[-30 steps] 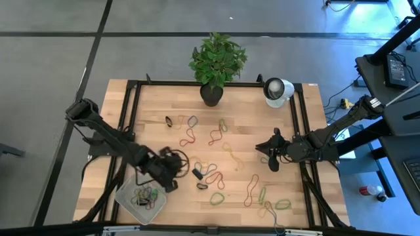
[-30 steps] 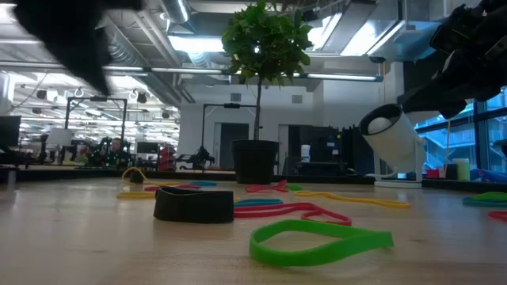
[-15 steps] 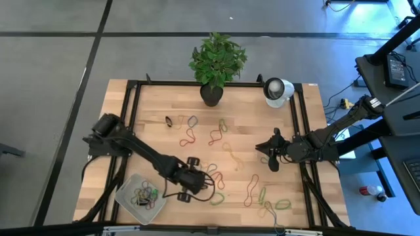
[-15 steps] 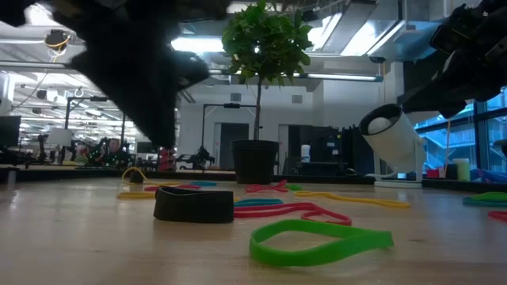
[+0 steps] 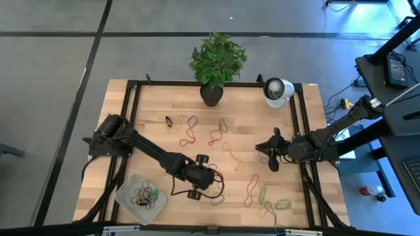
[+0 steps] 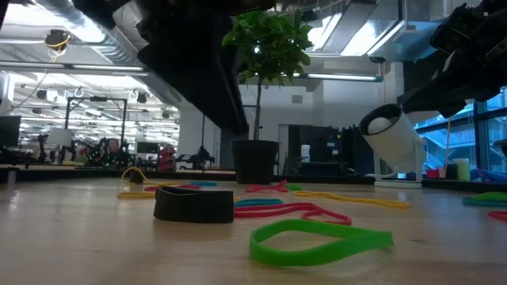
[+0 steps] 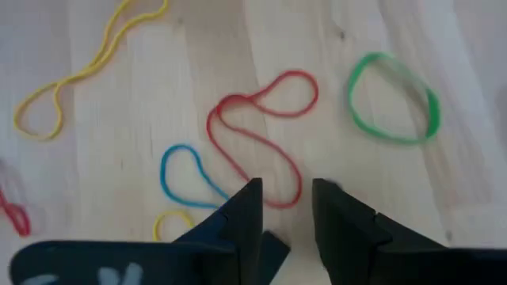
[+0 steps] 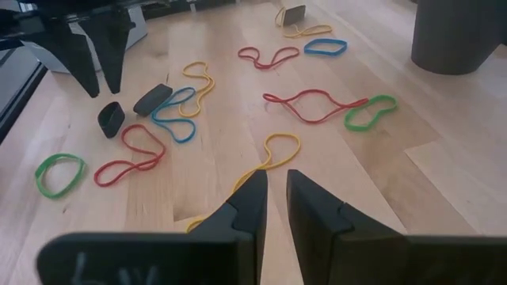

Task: Pick and place rubber bands into bin
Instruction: Put the bottom black rubber band into the gray bin

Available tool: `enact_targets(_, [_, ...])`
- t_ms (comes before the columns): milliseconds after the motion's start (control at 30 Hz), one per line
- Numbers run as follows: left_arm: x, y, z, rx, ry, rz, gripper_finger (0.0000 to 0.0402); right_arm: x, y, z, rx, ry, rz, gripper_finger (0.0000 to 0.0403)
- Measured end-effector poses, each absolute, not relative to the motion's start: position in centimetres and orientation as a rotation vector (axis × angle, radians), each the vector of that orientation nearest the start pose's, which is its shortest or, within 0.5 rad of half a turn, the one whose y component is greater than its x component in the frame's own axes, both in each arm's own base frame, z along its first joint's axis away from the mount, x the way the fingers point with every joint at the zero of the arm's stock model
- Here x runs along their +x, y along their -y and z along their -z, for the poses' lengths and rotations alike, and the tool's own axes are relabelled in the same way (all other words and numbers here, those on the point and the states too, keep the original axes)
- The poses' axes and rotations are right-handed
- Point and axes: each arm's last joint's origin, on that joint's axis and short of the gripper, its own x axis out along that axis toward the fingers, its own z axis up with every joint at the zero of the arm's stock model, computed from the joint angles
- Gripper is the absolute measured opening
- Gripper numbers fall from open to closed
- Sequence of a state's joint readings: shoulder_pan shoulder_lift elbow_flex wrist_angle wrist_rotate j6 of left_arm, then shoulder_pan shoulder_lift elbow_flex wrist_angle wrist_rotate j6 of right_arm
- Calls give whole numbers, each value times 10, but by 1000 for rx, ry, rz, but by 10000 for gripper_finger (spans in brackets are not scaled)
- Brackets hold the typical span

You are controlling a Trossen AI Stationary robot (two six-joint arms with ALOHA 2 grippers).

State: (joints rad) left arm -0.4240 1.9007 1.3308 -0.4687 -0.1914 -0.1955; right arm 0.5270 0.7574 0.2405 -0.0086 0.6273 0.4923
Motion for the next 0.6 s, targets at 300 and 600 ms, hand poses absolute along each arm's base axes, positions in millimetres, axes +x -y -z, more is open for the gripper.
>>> enact_targets(300, [362,166,-163,166,-1080,199,103,138,-61,-170,197,-403,202,55])
enact_targets(600, [365,168,-135,163,-1163,203,95,138,-61,-170,197,-402,202,55])
